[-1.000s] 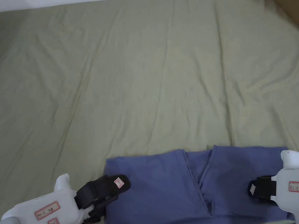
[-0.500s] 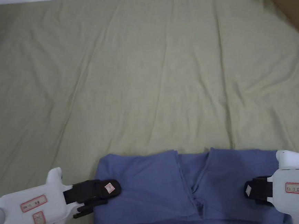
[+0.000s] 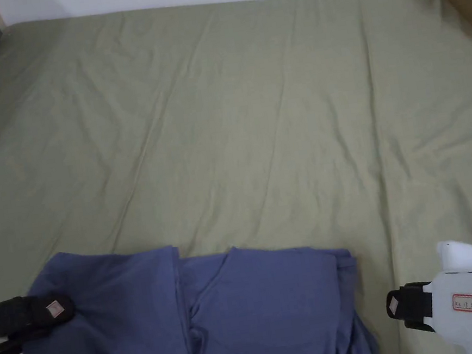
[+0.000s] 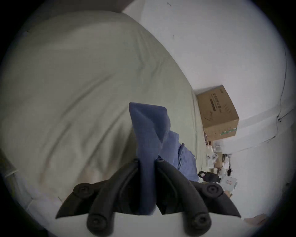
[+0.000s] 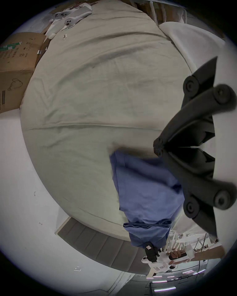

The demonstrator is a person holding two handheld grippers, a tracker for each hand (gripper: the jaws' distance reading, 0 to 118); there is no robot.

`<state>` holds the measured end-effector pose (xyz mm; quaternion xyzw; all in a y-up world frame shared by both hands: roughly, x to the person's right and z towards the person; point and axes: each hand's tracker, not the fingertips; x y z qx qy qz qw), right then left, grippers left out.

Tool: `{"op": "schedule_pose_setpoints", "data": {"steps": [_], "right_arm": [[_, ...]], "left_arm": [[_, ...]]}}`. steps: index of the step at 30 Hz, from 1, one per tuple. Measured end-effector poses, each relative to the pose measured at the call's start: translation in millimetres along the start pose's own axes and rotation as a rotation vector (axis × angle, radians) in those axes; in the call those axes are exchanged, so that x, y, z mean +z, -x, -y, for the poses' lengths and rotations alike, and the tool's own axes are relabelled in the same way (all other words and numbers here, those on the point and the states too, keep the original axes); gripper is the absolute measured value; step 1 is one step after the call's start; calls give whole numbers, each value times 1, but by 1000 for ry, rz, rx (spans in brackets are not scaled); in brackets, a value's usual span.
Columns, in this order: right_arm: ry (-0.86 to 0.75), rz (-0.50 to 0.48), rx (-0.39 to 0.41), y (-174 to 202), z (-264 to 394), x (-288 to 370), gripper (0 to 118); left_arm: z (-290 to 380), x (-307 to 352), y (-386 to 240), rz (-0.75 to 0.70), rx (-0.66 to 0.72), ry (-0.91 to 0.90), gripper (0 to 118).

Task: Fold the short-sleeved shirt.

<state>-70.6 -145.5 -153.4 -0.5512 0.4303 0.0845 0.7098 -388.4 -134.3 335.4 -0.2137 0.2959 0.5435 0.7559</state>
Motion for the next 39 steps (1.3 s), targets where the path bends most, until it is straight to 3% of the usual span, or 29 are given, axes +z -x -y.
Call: {"op": "schedule_pose_setpoints", "data": {"steps": [7, 11, 15, 20, 22, 24, 25, 27, 29, 32, 33, 34, 35, 36, 37, 39], "right_arm": [[4, -11, -30, -11, 7, 1, 0], [-7, -12, -57, -24, 8, 5, 0], [-24, -28, -114, -41, 9, 10, 0], [-44, -13, -130, -59, 15, 21, 0], [-44, -10, -141, -67, 17, 25, 0], [-47, -3, -149, -73, 20, 29, 0], [-49, 0, -154, -76, 20, 31, 0], [-55, 3, -162, -79, 22, 36, 0], [-62, 4, -168, -81, 24, 41, 0], [-70, -3, -159, -79, 22, 42, 0], [-74, -5, -156, -76, 23, 45, 0], [-75, -7, -152, -73, 23, 46, 0], [-74, -11, -151, -72, 23, 45, 0], [-72, -17, -151, -71, 22, 43, 0], [-70, -22, -151, -72, 20, 40, 0], [-65, -28, -148, -70, 20, 37, 0]], "left_arm": [[15, -2, -76, -20, -130, -14, 9], [27, -20, -144, 44, -302, 22, 9], [45, -63, -198, 80, -410, 121, 9], [89, -156, -229, 102, -478, 349, 10], [105, -186, -234, 84, -455, 403, 27], [115, -206, -235, 72, -391, 438, 38], [118, -211, -239, 73, -381, 476, 51], [118, -208, -244, 90, -373, 473, 97], [115, -196, -249, 134, -378, 445, 112], [104, -177, -247, 119, -379, 385, 111], [99, -169, -243, 119, -368, 355, 105], [94, -163, -237, 117, -357, 337, 93], [90, -160, -231, 112, -340, 321, 72], [89, -160, -222, 100, -310, 309, 34], [88, -162, -213, 71, -286, 300, 12], [89, -165, -200, -11, -291, 288, 7]]}}
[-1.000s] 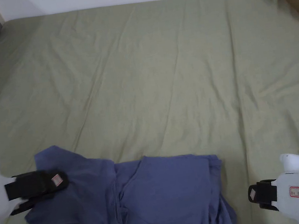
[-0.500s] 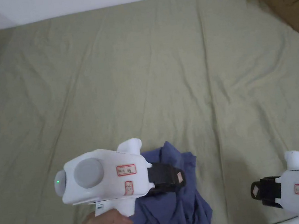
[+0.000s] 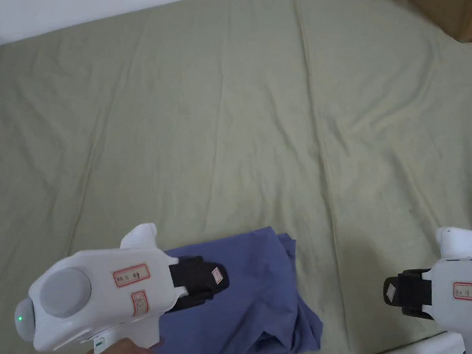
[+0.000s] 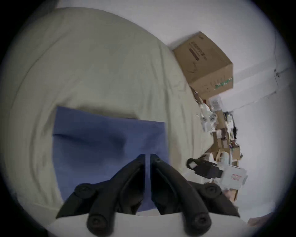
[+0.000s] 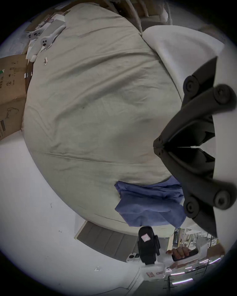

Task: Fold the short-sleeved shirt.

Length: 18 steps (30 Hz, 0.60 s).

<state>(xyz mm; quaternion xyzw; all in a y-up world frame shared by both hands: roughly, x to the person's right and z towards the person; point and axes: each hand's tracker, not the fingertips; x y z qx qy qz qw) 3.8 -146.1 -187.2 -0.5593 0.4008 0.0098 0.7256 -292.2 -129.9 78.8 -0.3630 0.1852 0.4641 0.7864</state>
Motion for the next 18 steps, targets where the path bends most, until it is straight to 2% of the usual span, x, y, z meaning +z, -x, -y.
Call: {"op": "schedule_pose_setpoints", "data": {"steps": [2, 7, 13, 18], "right_arm": [[6, -6, 4, 2, 1, -1, 0], [16, -3, 2, -1, 2, -5, 0], [22, -18, -46, -11, 8, -6, 0], [22, -7, -50, -14, 9, -5, 0]], "left_arm": [[9, -10, 7, -26, -2, 28, 7], [31, -38, -2, 106, 41, 135, 7], [57, -84, -41, 96, -22, 202, 6], [56, -89, -57, 90, -55, 218, 6]]}}
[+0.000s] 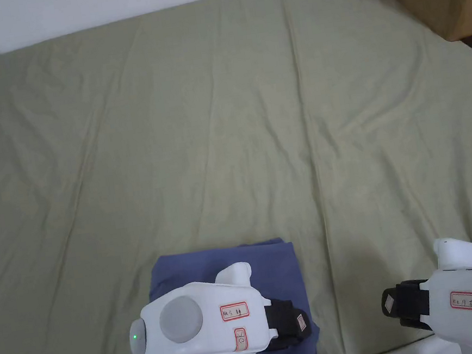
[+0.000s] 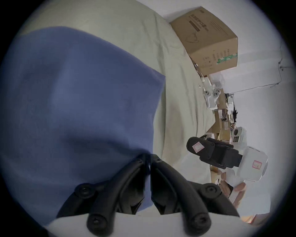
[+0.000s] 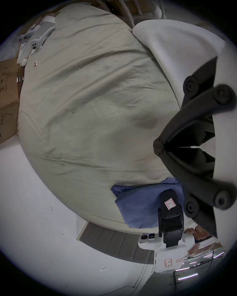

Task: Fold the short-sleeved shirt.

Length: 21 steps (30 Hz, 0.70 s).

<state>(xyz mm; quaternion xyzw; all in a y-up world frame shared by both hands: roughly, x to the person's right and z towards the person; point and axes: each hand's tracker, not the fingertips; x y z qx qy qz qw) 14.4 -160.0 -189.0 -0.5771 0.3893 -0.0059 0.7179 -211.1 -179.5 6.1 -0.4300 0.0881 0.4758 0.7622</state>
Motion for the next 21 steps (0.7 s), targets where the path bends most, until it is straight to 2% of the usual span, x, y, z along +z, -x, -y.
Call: {"op": "schedule_pose_setpoints", "data": {"steps": [9, 15, 18, 21], "right_arm": [[4, -11, 7, 8, 0, -2, 0], [12, -20, 64, 28, -4, -4, 0], [12, -47, 107, 42, -9, -6, 0], [17, -92, 182, 65, -13, -9, 0]], "left_arm": [[8, 11, -4, 49, -37, 19, 7], [11, 70, 12, 197, -25, -123, 7], [11, 112, 34, 148, -25, -228, 7], [17, 147, 68, 77, 11, -305, 7]]}}
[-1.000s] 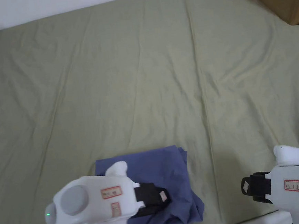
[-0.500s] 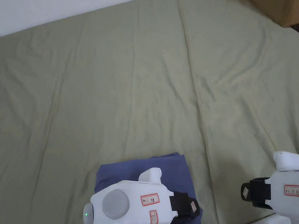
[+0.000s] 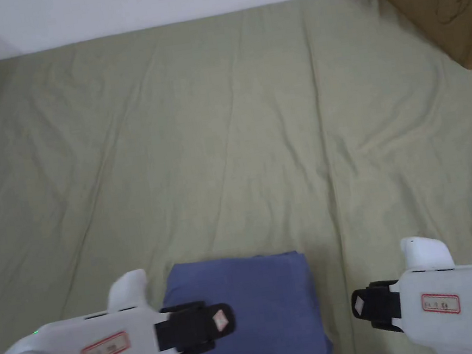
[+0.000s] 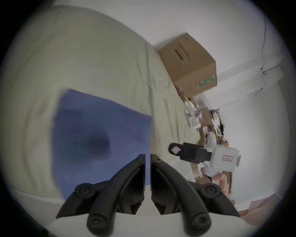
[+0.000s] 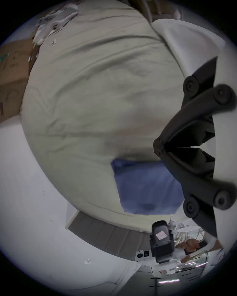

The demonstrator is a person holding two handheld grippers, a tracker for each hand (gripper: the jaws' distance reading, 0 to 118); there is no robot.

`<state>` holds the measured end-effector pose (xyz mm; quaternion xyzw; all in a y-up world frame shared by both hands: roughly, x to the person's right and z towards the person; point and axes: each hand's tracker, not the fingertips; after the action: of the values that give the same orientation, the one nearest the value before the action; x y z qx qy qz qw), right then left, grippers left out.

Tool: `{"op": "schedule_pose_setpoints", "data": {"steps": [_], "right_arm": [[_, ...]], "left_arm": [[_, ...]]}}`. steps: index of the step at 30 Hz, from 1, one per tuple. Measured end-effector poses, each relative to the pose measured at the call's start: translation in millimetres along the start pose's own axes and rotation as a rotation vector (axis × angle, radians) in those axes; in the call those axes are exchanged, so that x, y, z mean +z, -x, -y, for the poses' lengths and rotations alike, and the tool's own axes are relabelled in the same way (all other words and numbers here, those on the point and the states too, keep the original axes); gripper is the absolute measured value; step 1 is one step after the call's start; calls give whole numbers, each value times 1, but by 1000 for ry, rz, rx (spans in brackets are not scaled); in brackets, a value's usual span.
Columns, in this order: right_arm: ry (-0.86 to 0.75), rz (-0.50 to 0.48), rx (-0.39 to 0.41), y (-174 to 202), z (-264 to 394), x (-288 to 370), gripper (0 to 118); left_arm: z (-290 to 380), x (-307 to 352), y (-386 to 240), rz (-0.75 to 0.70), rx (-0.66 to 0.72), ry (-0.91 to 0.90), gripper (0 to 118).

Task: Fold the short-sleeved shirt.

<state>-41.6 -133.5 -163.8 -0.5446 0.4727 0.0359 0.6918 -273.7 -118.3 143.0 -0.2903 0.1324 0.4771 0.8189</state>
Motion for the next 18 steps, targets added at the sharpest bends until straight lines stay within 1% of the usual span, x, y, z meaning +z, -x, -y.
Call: {"op": "schedule_pose_setpoints", "data": {"steps": [5, 8, 9, 11, 13, 15, 16, 17, 18], "right_arm": [[39, -100, 119, 45, -9, -15, 0], [64, -157, 218, 64, -15, -35, 0], [88, -145, 220, 67, -18, -45, 0], [137, -92, 236, 69, -18, -67, 0], [179, -97, 270, 69, -16, -85, 0], [188, -86, 297, 68, -14, -95, 0], [192, -78, 300, 66, -16, -98, 0], [188, -83, 296, 64, -18, -98, 0], [186, -98, 272, 61, -23, -99, 0]], "left_arm": [[11, 34, 56, -30, 149, -68, 7], [19, 40, 73, -23, 186, -73, 7], [20, 41, 77, -25, 189, -75, 7], [20, 39, 89, -27, 192, -73, 7], [20, 35, 94, -27, 190, -69, 7], [19, 28, 94, -15, 195, -60, 9], [17, 25, 96, -7, 201, -46, 13], [15, 22, 97, 8, 209, -32, 23], [14, 17, 97, 25, 215, -15, 42]]}}
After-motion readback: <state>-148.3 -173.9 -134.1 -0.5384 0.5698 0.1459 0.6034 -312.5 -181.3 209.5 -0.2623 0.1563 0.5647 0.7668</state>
